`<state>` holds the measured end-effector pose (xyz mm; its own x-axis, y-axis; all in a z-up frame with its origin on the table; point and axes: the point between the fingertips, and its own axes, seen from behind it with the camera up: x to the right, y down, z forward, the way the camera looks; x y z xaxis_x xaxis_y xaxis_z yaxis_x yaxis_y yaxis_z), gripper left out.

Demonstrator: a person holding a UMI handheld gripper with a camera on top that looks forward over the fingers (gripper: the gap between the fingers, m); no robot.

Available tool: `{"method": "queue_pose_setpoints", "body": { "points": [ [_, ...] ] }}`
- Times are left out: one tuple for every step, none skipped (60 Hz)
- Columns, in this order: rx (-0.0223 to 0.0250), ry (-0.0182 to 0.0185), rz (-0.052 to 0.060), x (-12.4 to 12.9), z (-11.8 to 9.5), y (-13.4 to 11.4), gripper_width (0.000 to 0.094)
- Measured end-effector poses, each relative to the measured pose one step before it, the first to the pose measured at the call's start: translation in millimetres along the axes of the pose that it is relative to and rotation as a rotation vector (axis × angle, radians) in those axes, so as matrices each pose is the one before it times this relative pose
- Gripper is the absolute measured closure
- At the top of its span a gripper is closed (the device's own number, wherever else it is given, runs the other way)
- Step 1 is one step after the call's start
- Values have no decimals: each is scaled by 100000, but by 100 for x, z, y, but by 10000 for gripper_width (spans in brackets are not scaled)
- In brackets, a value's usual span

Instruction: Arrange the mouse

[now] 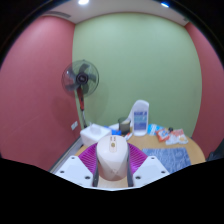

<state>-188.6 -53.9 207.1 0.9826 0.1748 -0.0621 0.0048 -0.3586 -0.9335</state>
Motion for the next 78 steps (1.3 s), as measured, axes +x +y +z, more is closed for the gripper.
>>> {"method": "queue_pose_setpoints", "body": {
  "points": [
    [2441,184,191,934,94,-1512,555],
    [2420,416,294,1048,174,-1441,556],
    [2230,551,431,1103,309,-1374,556],
    [1702,617,454,1141,308,-1105,557],
    [1191,876,339,1110,359,-744,558],
    [441,973,493,1342,661,-815,559],
    [220,1185,416,1395,535,-406,558],
    [0,1262,438,1439,566,-242,559],
    [-239,1231,513,1430,630,-25,558],
    [-571,1181,407,1422,665,234,559],
    [-1013,1297,314,1437,709,438,560],
    [-1493,1332,215,1439,724,729,559],
    [-2065,1265,213,1424,786,943,559],
    [-2434,1370,299,1418,740,1048,560],
    [-2503,1429,460,1369,784,1190,559],
    [-1754,1417,406,1255,653,1530,560],
    [-2234,1246,97,1231,685,1529,560],
    [-3635,1085,147,977,849,821,559],
    [-2941,1180,-248,935,818,1294,559],
    [-2776,1081,-444,870,748,1293,560],
    [-2572,793,-333,689,685,1200,559],
    [-2390,451,-396,568,675,1143,559],
    [-2285,217,-439,471,616,1109,559],
    [-1981,90,-356,409,533,963,557],
    [-614,470,-424,518,695,1468,556],
    [-1565,187,-296,292,446,748,555],
    [-2013,-109,-328,314,374,725,551],
    [-1378,55,-456,186,341,651,547],
    [-1053,45,-240,187,281,538,531],
    [-708,70,-83,136,235,420,510],
    [-651,89,-78,133,258,383,496],
    [-834,52,-203,100,196,378,476],
    [-933,-159,-241,28,159,356,462],
    [-1027,-456,-89,-32,117,367,452],
    [-936,-559,169,-199,1,263,442],
    [-529,-821,330,-50,140,351,423],
    [-684,-436,612,15,16,183,407],
    [-304,-33,515,26,-62,55,389],
    [7,-233,133,-11,-151,-20,351],
    [497,311,-118,110,-213,-139,323],
    [698,196,-525,57,-277,-233,246],
    [379,142,-603,-31,-402,-296,189],
    [859,198,-832,73,-357,-302,132],
    [862,288,-754,66,-401,-304,75],
    [1032,551,-695,59,-450,-218,94],
    [826,470,-580,89,-439,-293,118],
    [685,457,-385,73,-492,-276,121],
    [589,374,-239,32,-510,-250,113],
    [548,180,-100,-18,-527,-239,102],
    [456,34,-40,-61,-557,-204,90],
    [-289,-221,-130,30,-533,-308,81],
    [692,373,177,-127,-774,-69,85],
    [468,129,107,-62,-636,-166,89],
    [476,309,-64,-30,-681,-162,94],
    [486,517,-202,-14,-708,-164,93],
    [547,546,-225,-15,-753,-158,94],
    [503,552,-293,-24,-759,-154,94],
    [569,547,-257,-26,-805,-174,94],
    [520,545,-219,-37,-807,-147,93],
    [183,380,-204,3,-794,-206,92],
    [597,450,-73,-54,-842,-150,93],
    [654,466,-63,-97,-983,-131,91],
    [672,407,56,-82,-894,-118,91],
    [446,394,89,-69,-926,-86,91],
    [313,436,77,-68,-916,-28,89],
    [408,431,15,-78,-928,-24,92],
    [525,489,6,-87,-942,-28,93],
    [558,555,-26,-77,-969,-49,94],
    [594,540,-12,-96,-946,-36,94],
    [521,422,-94,-101,-904,2,93],
    [459,380,-196,-117,-882,31,93],
    [365,396,-309,-94,-775,-12,91],
    [446,453,-173,-124,-829,77,91],
    [352,484,-76,-74,-1002,131,92],
    [340,598,-88,-66,-841,124,92],
    [248,519,-136,-68,-794,104,92],
    [229,456,-171,-61,-779,105,92],
    [244,361,-136,-78,-785,125,92]
  ]
}}
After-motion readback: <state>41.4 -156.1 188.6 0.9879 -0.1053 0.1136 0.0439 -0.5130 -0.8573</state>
